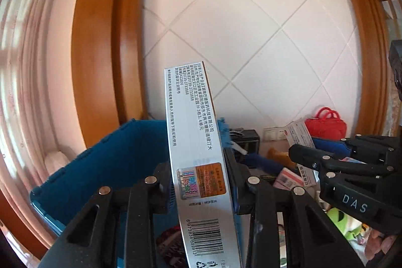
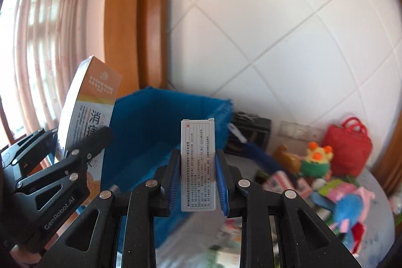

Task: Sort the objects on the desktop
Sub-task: 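Carry both boxes over the blue crate and open both grippers to drop them, then withdraw both grippers from the crate back to the table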

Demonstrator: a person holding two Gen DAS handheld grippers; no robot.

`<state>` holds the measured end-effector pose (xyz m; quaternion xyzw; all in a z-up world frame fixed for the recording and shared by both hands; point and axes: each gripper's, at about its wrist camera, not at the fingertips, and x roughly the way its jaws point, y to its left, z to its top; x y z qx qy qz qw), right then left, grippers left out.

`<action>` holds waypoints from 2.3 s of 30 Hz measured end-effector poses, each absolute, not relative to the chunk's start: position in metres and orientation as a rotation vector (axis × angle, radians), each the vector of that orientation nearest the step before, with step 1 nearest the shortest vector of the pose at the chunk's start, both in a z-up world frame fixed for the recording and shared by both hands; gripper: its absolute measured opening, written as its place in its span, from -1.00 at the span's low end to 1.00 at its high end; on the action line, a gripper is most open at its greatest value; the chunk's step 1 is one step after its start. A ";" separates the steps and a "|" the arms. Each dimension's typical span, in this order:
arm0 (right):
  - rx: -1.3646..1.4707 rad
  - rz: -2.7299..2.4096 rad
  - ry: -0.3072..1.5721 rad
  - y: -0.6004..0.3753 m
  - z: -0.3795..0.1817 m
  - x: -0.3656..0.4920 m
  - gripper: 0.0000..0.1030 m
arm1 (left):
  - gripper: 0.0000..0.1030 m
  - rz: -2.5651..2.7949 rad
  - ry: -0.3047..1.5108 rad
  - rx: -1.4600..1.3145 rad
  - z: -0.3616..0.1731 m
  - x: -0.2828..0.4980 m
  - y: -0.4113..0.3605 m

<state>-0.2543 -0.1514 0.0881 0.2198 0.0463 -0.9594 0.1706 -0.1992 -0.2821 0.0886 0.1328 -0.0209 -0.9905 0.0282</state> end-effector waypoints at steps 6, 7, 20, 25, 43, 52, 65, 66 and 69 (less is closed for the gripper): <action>0.846 -2.648 0.187 -0.238 0.065 -0.306 -0.50 | -0.38 -2.910 -0.054 0.652 0.063 -0.244 -0.354; 0.898 -2.637 0.220 -0.252 0.058 -0.314 -0.50 | -0.38 -2.892 -0.047 0.704 0.056 -0.250 -0.362; 1.298 -2.488 0.438 -0.307 -0.012 -0.339 -0.50 | -0.38 -2.847 -0.002 1.034 0.014 -0.284 -0.404; 1.284 -2.518 0.457 -0.307 -0.010 -0.341 -0.50 | -0.37 -2.825 -0.006 1.057 0.010 -0.287 -0.411; 1.168 -2.626 0.461 -0.307 0.007 -0.331 0.50 | -0.02 -2.775 -0.020 0.998 0.010 -0.276 -0.421; 0.903 -2.706 0.268 -0.261 0.043 -0.286 1.00 | -0.02 -2.852 0.123 0.810 0.033 -0.244 -0.424; 0.819 -2.992 0.021 -0.064 0.039 -0.215 1.00 | -0.02 -3.093 0.177 0.531 0.073 -0.198 -0.320; 0.850 -3.023 0.006 -0.043 0.035 -0.212 1.00 | -0.02 -3.112 0.173 0.533 0.074 -0.198 -0.308; 0.960 -3.104 -0.061 0.024 0.018 -0.200 1.00 | -0.02 -3.176 0.145 0.547 0.075 -0.199 -0.267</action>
